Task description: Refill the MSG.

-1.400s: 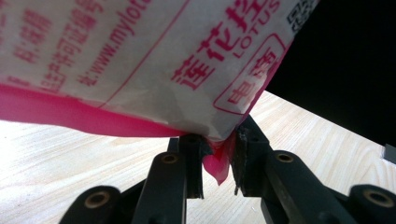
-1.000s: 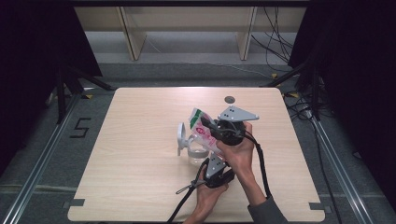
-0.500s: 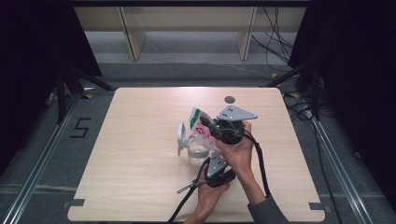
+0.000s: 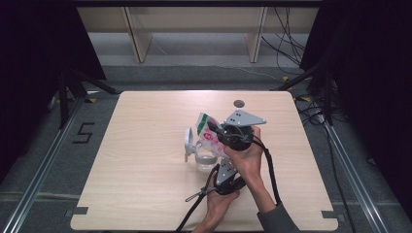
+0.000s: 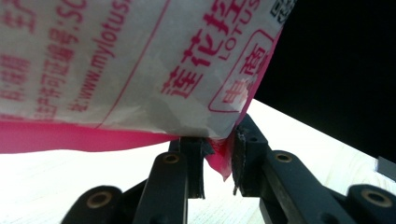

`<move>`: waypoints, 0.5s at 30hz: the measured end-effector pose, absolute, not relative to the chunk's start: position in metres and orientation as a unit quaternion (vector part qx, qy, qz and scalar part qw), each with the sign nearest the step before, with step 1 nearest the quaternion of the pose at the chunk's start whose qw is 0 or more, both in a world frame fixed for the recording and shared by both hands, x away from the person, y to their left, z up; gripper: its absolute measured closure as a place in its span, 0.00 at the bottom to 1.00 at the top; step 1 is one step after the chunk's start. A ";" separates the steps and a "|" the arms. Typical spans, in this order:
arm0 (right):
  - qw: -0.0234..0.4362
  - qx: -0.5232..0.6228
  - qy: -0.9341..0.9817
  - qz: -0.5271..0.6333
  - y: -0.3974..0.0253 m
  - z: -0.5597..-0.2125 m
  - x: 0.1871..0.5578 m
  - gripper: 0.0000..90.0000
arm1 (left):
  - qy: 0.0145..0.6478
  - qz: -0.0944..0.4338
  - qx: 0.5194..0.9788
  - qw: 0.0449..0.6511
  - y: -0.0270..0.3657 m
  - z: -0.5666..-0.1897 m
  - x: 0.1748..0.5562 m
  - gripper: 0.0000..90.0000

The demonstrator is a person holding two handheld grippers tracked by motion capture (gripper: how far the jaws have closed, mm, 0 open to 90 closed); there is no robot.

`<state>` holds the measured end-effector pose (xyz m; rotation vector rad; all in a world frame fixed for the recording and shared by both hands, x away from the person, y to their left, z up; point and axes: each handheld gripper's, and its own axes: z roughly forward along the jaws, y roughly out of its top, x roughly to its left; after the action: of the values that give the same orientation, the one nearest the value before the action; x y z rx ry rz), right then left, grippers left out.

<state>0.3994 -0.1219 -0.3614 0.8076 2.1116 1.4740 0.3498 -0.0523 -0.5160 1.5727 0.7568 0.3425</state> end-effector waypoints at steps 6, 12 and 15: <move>0.217 0.289 0.765 0.533 -0.121 -0.361 0.400 1.00 | 0.333 0.148 0.684 0.632 -0.053 -0.515 0.349 0.84; 0.220 0.292 0.765 0.530 -0.120 -0.360 0.400 1.00 | 0.332 0.152 0.682 0.633 -0.053 -0.515 0.350 0.84; 0.222 0.286 0.766 0.532 -0.117 -0.360 0.400 1.00 | 0.332 0.153 0.681 0.635 -0.053 -0.514 0.350 0.84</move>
<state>0.4005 -0.1170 -0.3604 0.7903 2.1146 1.4683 0.3496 -0.0527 -0.5141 1.5555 0.7592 0.3501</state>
